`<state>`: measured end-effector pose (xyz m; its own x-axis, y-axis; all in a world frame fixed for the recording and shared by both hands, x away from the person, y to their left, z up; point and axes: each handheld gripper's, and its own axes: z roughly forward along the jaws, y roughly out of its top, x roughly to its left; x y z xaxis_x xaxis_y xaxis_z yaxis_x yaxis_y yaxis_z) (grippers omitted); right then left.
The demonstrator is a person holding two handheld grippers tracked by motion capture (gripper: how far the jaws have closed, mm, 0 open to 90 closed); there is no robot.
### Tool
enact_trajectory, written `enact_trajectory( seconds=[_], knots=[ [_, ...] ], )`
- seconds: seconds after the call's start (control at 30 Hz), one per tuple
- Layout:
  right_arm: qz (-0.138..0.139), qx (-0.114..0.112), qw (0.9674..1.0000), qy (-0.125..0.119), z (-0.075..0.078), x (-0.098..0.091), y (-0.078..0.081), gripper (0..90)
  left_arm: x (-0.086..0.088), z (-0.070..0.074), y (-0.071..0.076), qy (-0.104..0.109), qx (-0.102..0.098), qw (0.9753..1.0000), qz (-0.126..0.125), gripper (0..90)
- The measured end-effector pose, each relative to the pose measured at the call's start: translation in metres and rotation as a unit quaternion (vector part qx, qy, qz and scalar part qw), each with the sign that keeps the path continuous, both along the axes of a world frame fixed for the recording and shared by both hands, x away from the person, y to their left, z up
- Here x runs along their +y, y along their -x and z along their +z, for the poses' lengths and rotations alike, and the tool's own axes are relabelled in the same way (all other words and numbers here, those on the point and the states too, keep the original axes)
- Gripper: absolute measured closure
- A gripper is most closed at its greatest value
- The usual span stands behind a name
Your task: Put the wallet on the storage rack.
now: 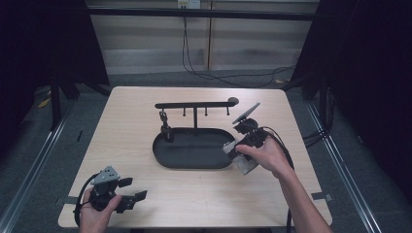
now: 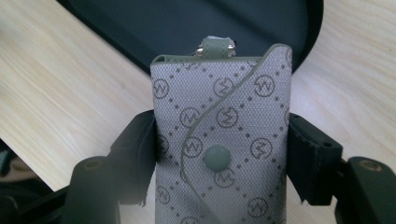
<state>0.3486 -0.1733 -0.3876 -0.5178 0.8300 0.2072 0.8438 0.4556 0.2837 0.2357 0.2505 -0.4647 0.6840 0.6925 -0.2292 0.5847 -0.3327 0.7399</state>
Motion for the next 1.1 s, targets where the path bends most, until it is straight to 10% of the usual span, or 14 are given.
enact_trajectory(
  seconds=[0.53,1.1],
  knots=[
    [-0.052,-0.007,0.9972,-0.053,-0.009,0.003,-0.022,33.1,0.001,0.001,0.001,0.001,-0.002,1.0,0.001,22.5],
    [-0.14,-0.015,0.9833,-0.116,-0.024,-0.003,-0.042,33.2,0.001,0.001,0.001,0.001,-0.004,1.0,0.0,22.5]
  ],
)
